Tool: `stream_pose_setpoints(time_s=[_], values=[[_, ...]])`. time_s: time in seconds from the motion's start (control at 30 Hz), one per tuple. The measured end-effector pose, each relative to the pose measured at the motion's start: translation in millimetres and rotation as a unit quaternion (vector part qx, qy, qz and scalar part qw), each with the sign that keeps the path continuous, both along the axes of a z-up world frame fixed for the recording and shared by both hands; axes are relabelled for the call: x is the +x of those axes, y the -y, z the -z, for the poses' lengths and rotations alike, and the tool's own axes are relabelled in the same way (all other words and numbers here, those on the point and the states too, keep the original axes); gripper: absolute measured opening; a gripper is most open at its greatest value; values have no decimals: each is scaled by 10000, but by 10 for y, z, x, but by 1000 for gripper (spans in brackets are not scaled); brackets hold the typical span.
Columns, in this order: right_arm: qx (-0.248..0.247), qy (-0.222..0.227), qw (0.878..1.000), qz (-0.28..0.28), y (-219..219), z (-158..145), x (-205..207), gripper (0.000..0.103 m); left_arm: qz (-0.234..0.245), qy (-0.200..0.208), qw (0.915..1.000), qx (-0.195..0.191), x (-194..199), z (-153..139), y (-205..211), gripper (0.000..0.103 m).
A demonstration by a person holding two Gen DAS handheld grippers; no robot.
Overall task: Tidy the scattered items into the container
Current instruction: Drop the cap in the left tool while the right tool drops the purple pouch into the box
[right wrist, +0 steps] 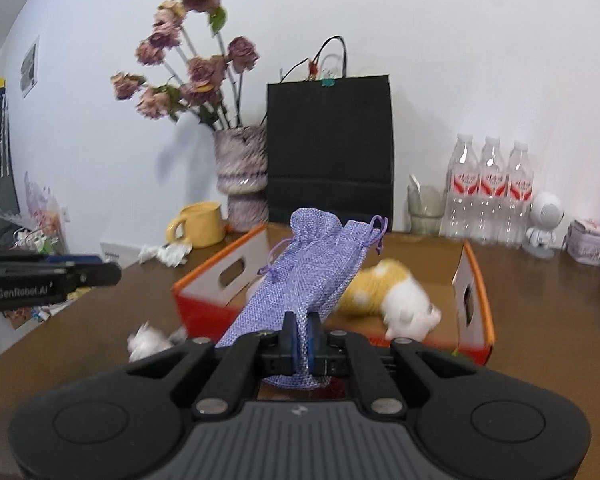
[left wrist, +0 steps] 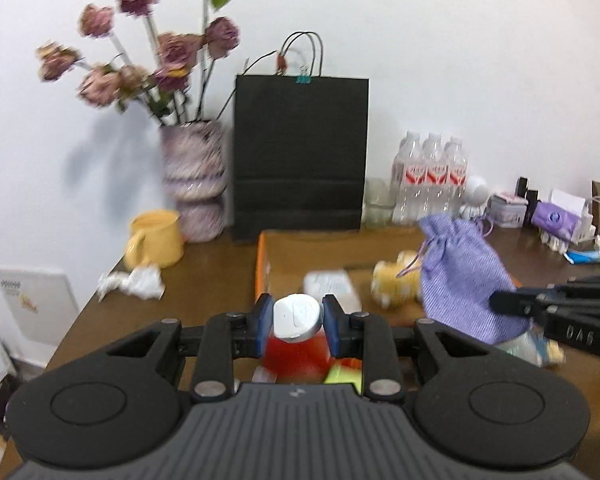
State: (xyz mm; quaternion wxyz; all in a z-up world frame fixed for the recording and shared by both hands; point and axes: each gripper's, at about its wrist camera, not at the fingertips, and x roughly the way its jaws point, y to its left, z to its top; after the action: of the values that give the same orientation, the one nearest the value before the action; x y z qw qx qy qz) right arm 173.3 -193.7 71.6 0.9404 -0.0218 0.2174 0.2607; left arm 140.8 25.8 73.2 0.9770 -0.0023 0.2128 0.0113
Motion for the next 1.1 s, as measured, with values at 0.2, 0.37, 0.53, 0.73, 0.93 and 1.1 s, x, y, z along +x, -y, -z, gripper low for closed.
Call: stream_pose_setpoints(time_s=[0.2, 0.37, 0.53, 0.73, 0.93, 1.1], values=[[-205, -209, 9995, 144, -63, -75, 675, 4, 78, -562, 9984, -56, 936, -5, 152, 28], [-577, -541, 9966, 209, -159, 84, 1123, 4, 23, -1167, 9932, 19, 1450, 298, 248, 28], [-796, -911, 9926, 124, -238, 323, 1341, 4, -4, -1626, 9867, 22, 1720, 562, 284, 28], [-896, -1110, 9897, 100, -256, 467, 1400, 5, 9, -1728, 9849, 121, 1802, 674, 310, 28], [-923, -1261, 9875, 209, -246, 516, 1425, 20, 70, -1704, 9852, 172, 1766, 678, 357, 55], [-805, -1288, 9881, 260, -177, 453, 1406, 57, 41, -1525, 9882, 138, 1669, 626, 372, 92]])
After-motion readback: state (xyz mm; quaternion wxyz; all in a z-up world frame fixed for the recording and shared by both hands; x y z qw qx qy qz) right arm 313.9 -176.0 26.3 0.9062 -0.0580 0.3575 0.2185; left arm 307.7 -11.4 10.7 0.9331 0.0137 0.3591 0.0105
